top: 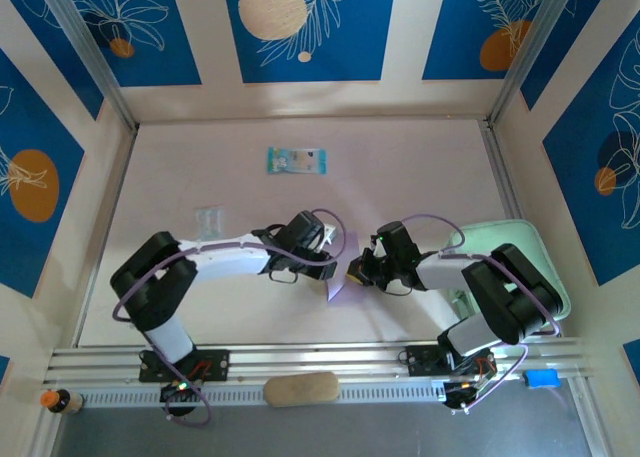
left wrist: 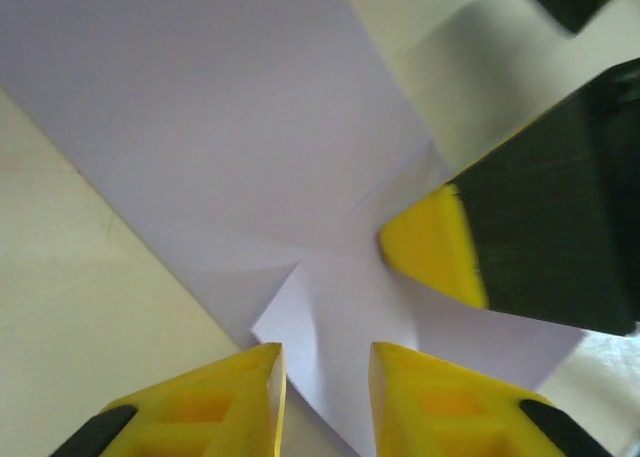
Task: Fold a paper plane with a square sheet of paper (pick it up from the middle)
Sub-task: Fold the triangle a second time at the center of the table.
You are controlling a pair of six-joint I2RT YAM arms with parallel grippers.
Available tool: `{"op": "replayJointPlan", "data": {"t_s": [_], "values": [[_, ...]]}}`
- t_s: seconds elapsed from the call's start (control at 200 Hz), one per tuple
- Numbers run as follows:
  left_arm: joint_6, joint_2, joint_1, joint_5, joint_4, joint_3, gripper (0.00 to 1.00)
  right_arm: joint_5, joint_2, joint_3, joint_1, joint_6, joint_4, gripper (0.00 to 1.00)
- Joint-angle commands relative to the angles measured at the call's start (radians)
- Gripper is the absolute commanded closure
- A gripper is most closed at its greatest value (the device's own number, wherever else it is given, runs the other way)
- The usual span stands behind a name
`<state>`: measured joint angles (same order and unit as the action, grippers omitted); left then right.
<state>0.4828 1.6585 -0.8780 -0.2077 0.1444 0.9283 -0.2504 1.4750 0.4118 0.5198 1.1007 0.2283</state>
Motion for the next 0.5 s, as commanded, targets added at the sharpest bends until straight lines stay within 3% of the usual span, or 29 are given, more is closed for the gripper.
{"op": "replayJointPlan", "data": {"t_s": [0.0, 0.22, 0.495], "values": [[0.029, -0.064, 0.011, -0.021, 0.029, 0.014, 0.75, 0.052, 0.014, -0.031, 0.002, 0.019, -0.086, 1.00], [0.068, -0.048, 0.001, -0.240, -0.016, 0.012, 0.89, 0.060, 0.007, -0.033, 0.002, 0.028, -0.095, 1.00], [0.117, 0.058, -0.017, -0.403, -0.086, 0.032, 0.92, 0.060, 0.001, -0.030, -0.003, 0.027, -0.107, 1.00]]}}
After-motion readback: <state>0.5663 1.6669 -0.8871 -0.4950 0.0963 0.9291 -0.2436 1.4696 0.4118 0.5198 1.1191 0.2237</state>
